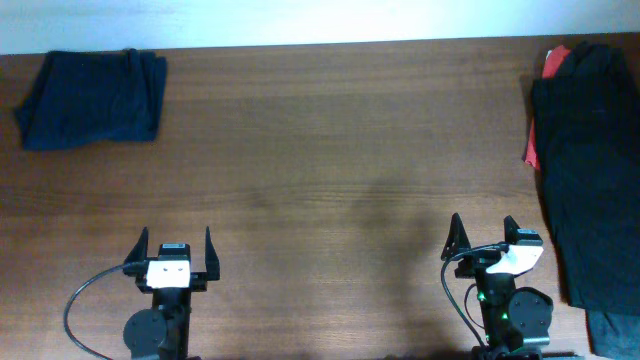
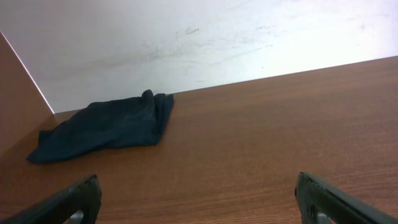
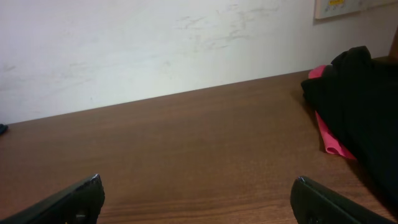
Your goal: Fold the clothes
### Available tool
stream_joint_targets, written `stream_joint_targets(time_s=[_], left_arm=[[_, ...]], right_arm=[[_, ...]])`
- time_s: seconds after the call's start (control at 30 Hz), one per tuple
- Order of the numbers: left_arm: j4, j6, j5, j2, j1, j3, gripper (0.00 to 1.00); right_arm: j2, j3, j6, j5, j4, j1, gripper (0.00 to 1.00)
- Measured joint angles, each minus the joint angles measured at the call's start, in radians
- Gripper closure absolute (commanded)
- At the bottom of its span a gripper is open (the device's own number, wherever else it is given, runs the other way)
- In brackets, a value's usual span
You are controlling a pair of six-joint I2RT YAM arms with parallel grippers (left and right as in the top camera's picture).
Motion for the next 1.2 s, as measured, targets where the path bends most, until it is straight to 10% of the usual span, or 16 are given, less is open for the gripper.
stream_joint_targets(time_s=[0.97, 1.2], left_arm=[[0.000, 0.000, 0.000, 0.000, 0.000, 0.000, 0.01], [0.000, 0.000, 0.000, 0.000, 0.000, 0.000, 0.01]], right_arm=[[0.000, 0.000, 0.003, 0.000, 0.002, 0.000, 0.01], [0.000, 0.000, 0.243, -0.223, 0.019, 0.000, 0.01]])
